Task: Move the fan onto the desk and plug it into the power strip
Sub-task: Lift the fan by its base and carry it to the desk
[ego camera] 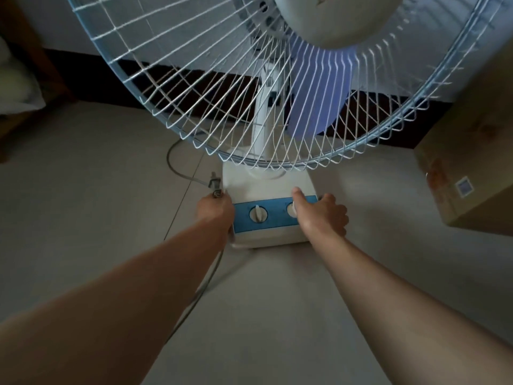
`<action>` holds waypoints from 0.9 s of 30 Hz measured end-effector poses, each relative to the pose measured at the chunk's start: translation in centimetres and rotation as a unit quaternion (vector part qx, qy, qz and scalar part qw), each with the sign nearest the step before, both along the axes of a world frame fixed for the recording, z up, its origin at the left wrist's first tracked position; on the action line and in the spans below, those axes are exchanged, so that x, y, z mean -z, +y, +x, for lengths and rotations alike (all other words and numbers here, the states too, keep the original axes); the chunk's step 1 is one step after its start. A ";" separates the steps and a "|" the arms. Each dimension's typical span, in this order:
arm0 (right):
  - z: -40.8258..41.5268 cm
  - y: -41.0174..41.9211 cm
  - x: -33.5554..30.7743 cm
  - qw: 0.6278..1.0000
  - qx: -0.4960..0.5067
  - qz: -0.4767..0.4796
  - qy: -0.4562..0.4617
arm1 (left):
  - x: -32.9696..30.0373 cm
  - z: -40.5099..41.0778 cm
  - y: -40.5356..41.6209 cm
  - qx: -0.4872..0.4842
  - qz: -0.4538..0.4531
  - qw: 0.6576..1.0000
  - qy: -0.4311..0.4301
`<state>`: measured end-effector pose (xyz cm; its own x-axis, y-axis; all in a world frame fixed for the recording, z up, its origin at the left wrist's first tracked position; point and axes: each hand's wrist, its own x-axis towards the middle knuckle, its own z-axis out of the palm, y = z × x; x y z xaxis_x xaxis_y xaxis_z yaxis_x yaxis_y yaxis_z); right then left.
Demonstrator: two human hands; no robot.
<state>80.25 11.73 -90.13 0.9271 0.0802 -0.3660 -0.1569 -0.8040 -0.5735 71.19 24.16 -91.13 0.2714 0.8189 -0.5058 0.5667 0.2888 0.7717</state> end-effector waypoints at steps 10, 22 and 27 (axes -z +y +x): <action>2.6 0.5 0.8 0.997 -0.022 0.069 -0.004 | 0.4 2.1 0.2 0.052 0.072 0.993 0.078; 1.6 -0.1 0.5 0.998 -0.008 0.056 0.034 | 0.9 0.5 -0.6 -0.001 -0.012 1.000 0.002; 0.7 -0.7 0.0 0.997 -0.005 0.062 0.037 | 0.6 -0.4 -1.1 0.002 -0.005 1.000 -0.011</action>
<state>80.97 11.03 -90.10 0.8967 0.1373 -0.4207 -0.1958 -0.7296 -0.6552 70.81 23.08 -91.76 0.2871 0.8120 -0.5082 0.5504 0.2944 0.7813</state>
